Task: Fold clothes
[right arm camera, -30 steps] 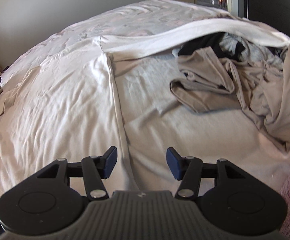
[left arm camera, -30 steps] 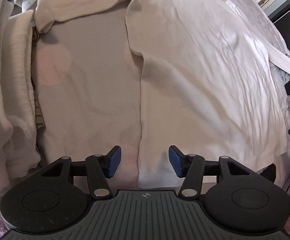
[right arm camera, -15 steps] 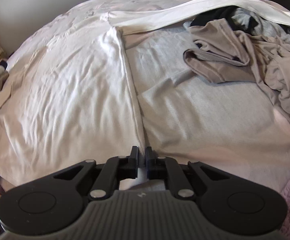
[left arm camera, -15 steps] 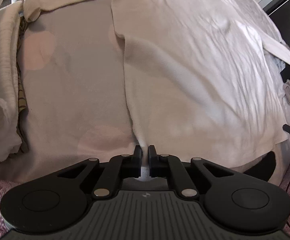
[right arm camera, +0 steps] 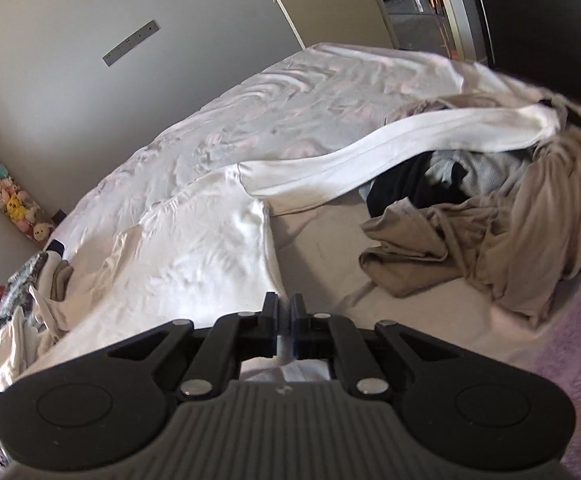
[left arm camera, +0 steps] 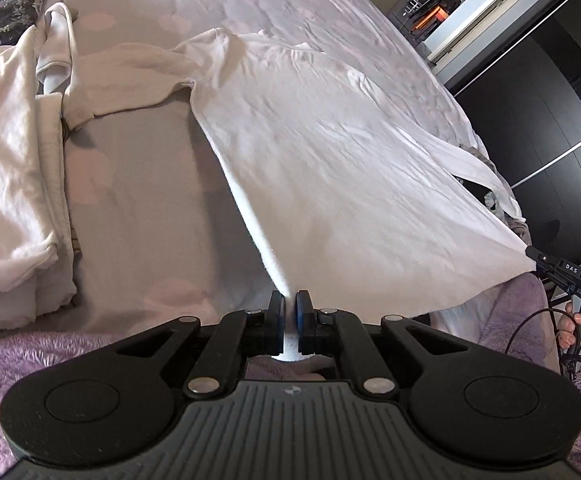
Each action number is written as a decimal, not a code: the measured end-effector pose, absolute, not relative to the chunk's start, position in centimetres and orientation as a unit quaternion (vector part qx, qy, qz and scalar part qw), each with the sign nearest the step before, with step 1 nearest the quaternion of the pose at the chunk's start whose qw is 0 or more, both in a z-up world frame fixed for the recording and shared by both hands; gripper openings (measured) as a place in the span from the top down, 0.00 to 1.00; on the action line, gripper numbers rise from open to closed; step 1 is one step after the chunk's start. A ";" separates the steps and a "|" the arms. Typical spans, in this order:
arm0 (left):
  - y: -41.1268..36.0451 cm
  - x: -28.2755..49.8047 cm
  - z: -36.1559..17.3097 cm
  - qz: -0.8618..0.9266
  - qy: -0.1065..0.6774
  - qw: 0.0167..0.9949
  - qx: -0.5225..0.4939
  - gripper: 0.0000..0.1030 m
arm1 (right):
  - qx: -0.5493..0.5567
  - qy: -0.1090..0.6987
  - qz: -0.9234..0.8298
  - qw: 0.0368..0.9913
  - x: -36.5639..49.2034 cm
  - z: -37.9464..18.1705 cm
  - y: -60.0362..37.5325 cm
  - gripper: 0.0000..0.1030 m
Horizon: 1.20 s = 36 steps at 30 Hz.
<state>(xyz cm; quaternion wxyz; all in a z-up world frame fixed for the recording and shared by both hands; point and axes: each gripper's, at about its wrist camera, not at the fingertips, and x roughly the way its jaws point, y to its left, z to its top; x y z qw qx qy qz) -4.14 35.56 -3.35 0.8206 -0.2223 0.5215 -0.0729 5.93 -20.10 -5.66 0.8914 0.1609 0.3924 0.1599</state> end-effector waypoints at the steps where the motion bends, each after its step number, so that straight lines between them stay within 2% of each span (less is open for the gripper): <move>1: 35.3 -4.4 -3.5 -0.076 0.526 0.817 -0.222 0.96 | 0.156 0.396 0.158 0.891 5.6 -5.7 -20.3 0.93; 10: 32.6 -5.1 -9.7 -0.073 0.603 0.772 -0.188 0.97 | 0.134 0.480 0.118 0.859 4.8 -12.9 -20.9 0.93; 15: 32.0 -4.2 -10.3 -0.070 0.618 0.763 -0.177 0.96 | 0.086 0.506 0.117 0.850 4.9 -15.5 -19.3 0.93; 16: 31.9 -4.1 -10.4 -0.071 0.620 0.762 -0.176 0.95 | 0.082 0.508 0.118 0.849 4.9 -15.8 -19.2 0.92; 17: 32.0 -4.0 -10.4 -0.072 0.621 0.761 -0.175 0.95 | 0.078 0.511 0.120 0.848 4.9 -16.1 -19.0 0.86; 18: 32.1 -3.9 -10.3 -0.074 0.619 0.761 -0.177 0.91 | 0.075 0.506 0.118 0.851 4.9 -15.8 -18.9 0.85; 19: 32.3 -3.9 -10.2 -0.076 0.617 0.762 -0.180 0.89 | 0.071 0.499 0.116 0.856 4.9 -15.4 -18.9 0.78; 20: 32.6 -3.9 -10.0 -0.079 0.614 0.763 -0.186 0.84 | 0.067 0.492 0.114 0.860 4.9 -15.1 -18.9 0.63; 21: 32.9 -3.9 -9.7 -0.080 0.609 0.766 -0.191 0.80 | 0.064 0.486 0.111 0.865 4.9 -14.7 -18.9 0.60; 26: 35.4 -3.1 -7.3 -0.059 0.570 0.793 -0.205 0.72 | 0.050 0.451 0.103 0.885 4.9 -12.9 -18.7 0.58; 36: 41.2 3.8 -4.9 0.067 0.491 0.857 -0.137 0.71 | 0.053 0.406 0.126 0.904 7.3 -12.6 -13.3 0.58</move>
